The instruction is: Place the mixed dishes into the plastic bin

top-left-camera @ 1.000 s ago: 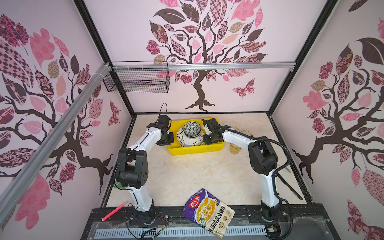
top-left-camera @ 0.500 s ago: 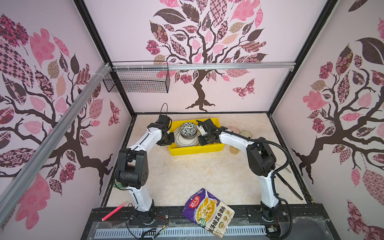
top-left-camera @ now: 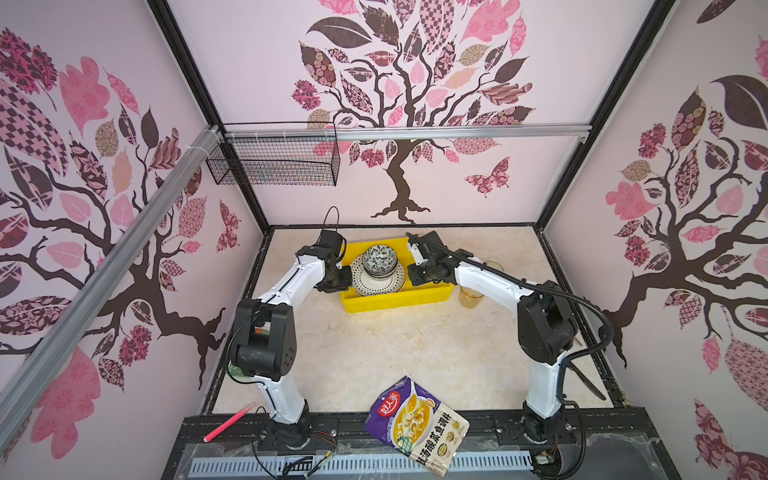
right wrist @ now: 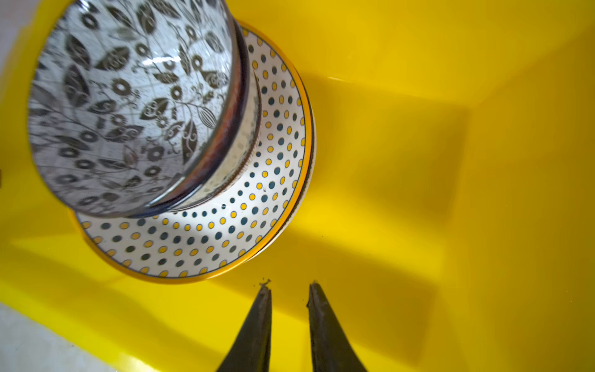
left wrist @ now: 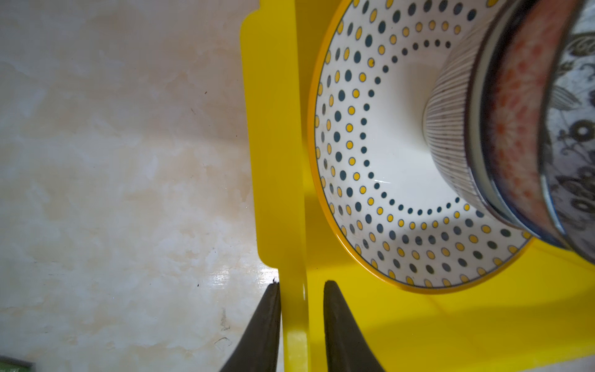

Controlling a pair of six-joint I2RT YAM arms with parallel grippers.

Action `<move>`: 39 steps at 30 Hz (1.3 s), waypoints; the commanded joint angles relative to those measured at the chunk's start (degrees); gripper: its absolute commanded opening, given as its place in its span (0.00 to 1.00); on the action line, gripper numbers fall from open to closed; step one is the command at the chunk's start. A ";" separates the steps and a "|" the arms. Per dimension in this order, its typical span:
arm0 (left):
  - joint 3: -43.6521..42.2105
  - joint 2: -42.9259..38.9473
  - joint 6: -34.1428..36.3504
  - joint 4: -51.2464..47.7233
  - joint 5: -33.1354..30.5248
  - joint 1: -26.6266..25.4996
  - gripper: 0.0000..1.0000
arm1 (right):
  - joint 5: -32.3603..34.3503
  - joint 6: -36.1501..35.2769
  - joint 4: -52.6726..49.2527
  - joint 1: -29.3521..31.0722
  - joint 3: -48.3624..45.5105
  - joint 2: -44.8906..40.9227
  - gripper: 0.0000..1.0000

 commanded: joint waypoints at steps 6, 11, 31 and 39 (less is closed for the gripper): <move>1.63 -4.21 0.52 -1.73 -1.41 0.07 0.31 | 2.68 0.86 -0.24 -1.00 -2.70 -9.25 0.29; 2.48 -6.29 1.02 -3.47 -2.79 0.23 0.33 | 2.42 2.38 0.71 -4.11 -6.05 -13.60 0.32; 3.61 -15.81 3.55 -6.38 -4.89 0.33 0.35 | 7.71 7.39 -1.95 -16.86 -15.66 -22.77 0.36; 3.85 -15.66 4.25 -6.71 -4.56 0.52 0.35 | 4.26 10.56 -1.98 -26.34 -19.73 -25.48 0.36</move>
